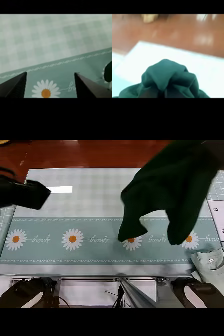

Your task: Fold the shirts.

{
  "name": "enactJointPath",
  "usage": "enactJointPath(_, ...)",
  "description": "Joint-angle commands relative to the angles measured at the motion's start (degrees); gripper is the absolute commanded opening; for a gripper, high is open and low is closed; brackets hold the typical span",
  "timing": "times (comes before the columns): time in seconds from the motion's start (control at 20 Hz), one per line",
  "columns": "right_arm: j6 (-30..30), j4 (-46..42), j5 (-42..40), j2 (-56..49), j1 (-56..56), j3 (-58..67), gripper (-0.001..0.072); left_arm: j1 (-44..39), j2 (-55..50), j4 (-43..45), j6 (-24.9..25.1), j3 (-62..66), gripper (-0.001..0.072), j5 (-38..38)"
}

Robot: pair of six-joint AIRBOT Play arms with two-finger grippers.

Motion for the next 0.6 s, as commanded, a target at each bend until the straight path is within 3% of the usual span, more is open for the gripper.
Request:
enactJointPath(0.0, 2.7, -16.7, 1.0, -8.2, 19.2, 0.0, 0.0023, 0.0, 0.1, 0.0, 0.0, -6.9, 0.0717, -1.5)
enactJointPath(0.2, 2.6, -30.3, -4.0, -23.6, 35.9, 0.0, 0.0024, 0.0, 0.1, -1.6, 0.0, -12.3, 0.0718, -1.5)
enactJointPath(0.4, 2.6, -33.2, -4.6, -36.3, 39.1, 0.0, 0.0025, 0.0, 0.1, -3.4, 0.0, -16.0, 0.0717, 0.0)
enactJointPath(0.45, 2.6, -33.2, -4.9, -37.9, 38.6, 0.1, 0.0077, 0.0, 0.1, -4.7, 0.0, -17.2, 0.0718, 1.7)
enactJointPath(0.55, 3.1, -32.8, -4.9, -38.0, 37.0, 0.1, 0.0395, 0.0, 0.1, -7.6, 0.1, -20.3, 0.0718, 6.3)
